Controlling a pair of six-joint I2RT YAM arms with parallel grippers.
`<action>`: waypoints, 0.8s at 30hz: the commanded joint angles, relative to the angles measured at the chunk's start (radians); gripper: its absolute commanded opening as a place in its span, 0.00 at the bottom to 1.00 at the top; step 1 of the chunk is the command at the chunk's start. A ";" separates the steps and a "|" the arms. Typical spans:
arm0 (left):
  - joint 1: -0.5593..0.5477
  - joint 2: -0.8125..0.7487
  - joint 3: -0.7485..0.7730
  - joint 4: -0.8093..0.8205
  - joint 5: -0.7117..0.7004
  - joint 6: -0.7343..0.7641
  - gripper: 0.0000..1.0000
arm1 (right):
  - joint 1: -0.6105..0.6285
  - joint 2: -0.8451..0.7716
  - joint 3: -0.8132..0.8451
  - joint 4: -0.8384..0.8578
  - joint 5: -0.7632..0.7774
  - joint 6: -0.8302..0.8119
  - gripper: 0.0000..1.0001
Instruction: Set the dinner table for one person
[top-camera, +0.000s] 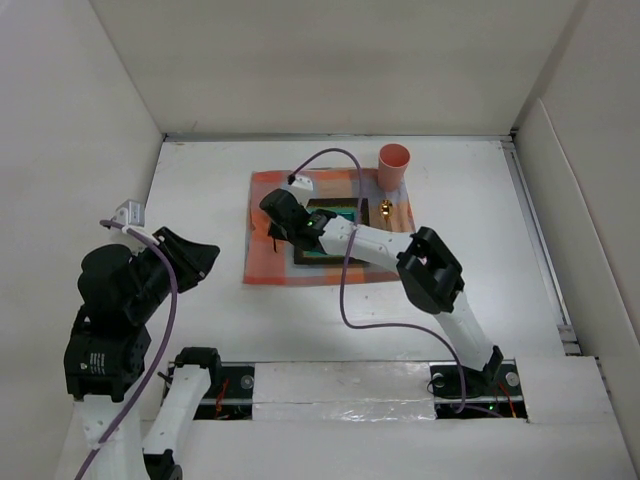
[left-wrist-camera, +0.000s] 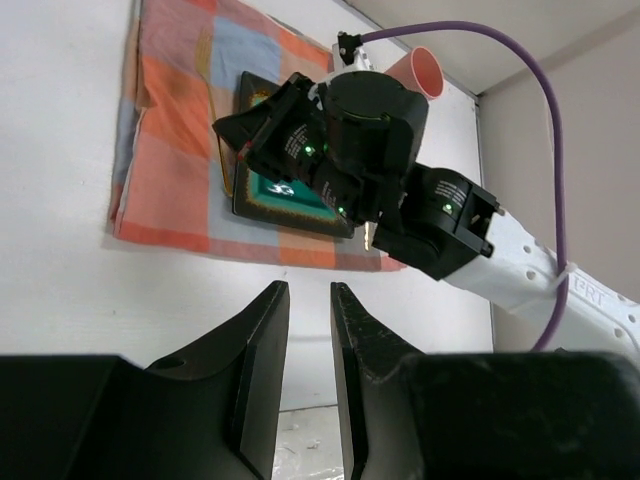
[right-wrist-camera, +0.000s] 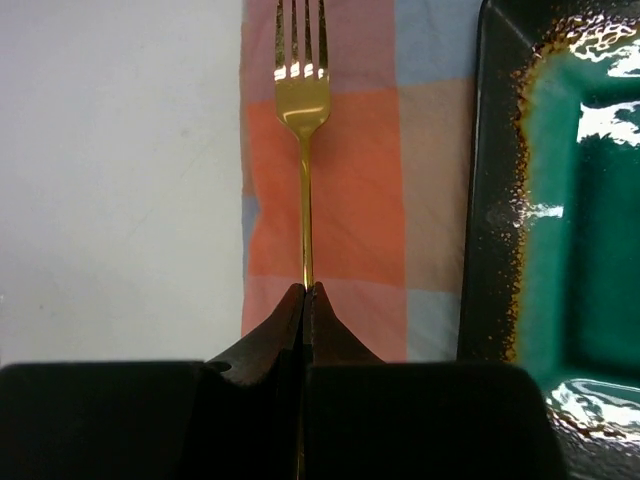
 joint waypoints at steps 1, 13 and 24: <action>-0.002 -0.018 0.005 0.002 0.017 0.019 0.21 | 0.009 0.037 0.074 -0.022 0.122 0.130 0.00; -0.036 -0.045 -0.029 0.008 0.012 0.019 0.21 | 0.010 0.145 0.123 -0.019 0.130 0.121 0.00; -0.036 -0.050 -0.061 0.022 0.007 0.012 0.21 | 0.029 0.151 0.121 0.015 0.105 0.023 0.00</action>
